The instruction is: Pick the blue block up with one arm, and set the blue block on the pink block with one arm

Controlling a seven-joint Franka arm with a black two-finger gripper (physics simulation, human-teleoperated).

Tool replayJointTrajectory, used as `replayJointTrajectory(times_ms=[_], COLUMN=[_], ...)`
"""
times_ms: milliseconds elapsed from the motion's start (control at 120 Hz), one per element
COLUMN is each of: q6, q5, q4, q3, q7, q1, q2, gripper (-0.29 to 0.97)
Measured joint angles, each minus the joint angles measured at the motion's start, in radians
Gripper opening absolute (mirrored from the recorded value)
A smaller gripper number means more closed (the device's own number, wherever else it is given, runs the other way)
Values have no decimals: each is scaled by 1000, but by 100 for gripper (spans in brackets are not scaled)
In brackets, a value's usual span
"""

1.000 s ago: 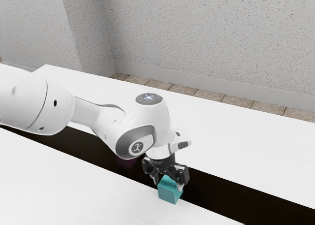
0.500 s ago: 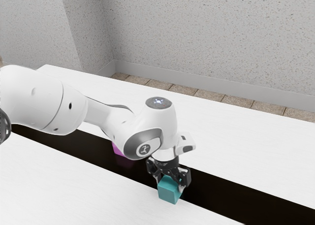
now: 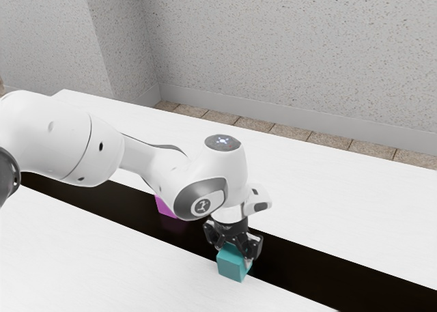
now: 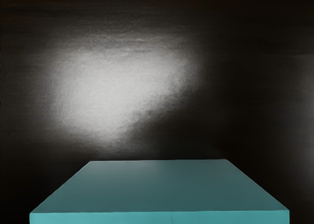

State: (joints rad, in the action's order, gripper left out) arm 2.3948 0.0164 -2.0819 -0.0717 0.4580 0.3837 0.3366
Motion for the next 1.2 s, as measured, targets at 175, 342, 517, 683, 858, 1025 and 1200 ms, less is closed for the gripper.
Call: replayJointTrajectory(times_ms=[175, 342, 517, 683, 858, 1025, 1200], q6=[-2, -7, -51, -168, -271, -319, -338], q5=[4, 8, 14, 51, 49, 39, 43], q4=[-2, -1, 22, 104, 169, 262, 301], q3=[2, 9, 31, 27, 24, -2, -113], q7=[8, 17, 24, 12, -62, -160, -268], q1=[-11, -14, -23, -104, -302, -427, -558], q2=[9, 4, -26, -119, -171, -52, 24], gripper=[38, 37, 35, 34, 35, 35, 35])
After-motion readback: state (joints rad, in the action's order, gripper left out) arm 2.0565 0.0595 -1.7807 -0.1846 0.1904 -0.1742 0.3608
